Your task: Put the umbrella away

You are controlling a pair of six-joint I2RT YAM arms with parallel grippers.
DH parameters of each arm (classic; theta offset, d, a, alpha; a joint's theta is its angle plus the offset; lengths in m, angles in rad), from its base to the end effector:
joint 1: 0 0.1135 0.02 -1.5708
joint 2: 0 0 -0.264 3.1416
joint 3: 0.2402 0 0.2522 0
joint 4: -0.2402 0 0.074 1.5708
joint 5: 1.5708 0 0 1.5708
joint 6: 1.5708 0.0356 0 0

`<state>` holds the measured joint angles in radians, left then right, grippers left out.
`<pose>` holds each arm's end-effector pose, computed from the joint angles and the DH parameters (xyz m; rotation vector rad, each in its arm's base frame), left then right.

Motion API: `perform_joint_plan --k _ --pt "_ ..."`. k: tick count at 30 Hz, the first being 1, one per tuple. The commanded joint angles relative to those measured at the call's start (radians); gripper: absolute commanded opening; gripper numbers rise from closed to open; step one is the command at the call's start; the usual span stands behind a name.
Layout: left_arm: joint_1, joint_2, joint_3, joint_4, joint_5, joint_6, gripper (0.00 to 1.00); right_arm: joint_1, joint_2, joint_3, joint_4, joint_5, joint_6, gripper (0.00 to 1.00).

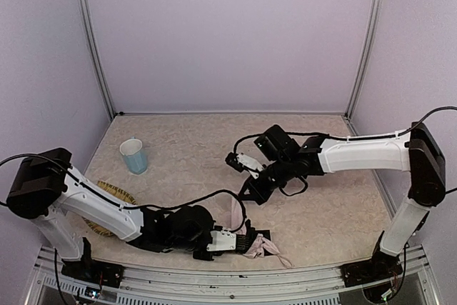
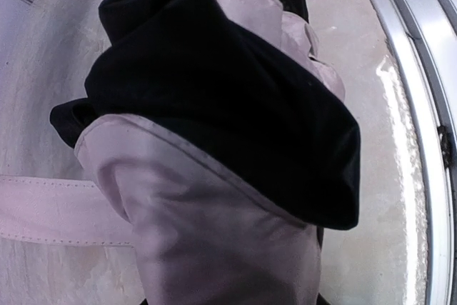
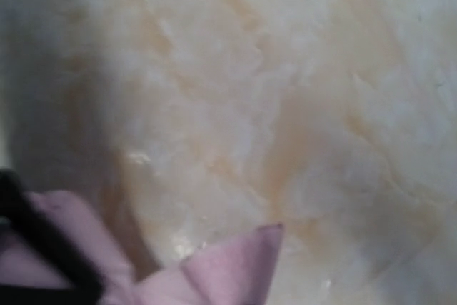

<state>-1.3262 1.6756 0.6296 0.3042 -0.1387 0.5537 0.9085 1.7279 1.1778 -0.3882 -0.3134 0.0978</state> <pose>0.0781 -0.2926 0.1203 1.8271 1.4221 -0.2347 0.2160 0.2948 0.2103 -1.1610 2.3611 0.7783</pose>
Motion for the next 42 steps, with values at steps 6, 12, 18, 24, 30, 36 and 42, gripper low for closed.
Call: perform_joint_plan --k 6,12,18,24,30,36,42 --pt "0.086 0.084 0.129 -0.316 0.233 -0.160 0.09 -0.010 -0.200 -0.254 0.433 -0.210 0.034 0.00" --pt "0.141 0.060 0.110 -0.225 0.335 -0.188 0.23 0.012 -0.318 -0.412 0.575 -0.216 0.100 0.00" --pt "0.210 0.074 0.107 -0.139 0.433 -0.248 0.23 0.090 -0.365 -0.517 0.683 -0.215 0.122 0.00" --pt "0.258 0.084 0.108 -0.099 0.477 -0.309 0.24 0.169 -0.361 -0.564 0.731 -0.176 0.105 0.00" --pt "0.310 0.108 0.124 -0.081 0.524 -0.376 0.27 0.240 -0.299 -0.532 0.684 -0.182 0.042 0.00" --pt "0.330 0.133 0.147 -0.109 0.546 -0.386 0.28 0.310 -0.252 -0.459 0.534 -0.079 -0.063 0.00" --pt "0.353 0.168 0.175 -0.139 0.552 -0.389 0.29 0.425 -0.200 -0.366 0.335 0.088 -0.222 0.00"
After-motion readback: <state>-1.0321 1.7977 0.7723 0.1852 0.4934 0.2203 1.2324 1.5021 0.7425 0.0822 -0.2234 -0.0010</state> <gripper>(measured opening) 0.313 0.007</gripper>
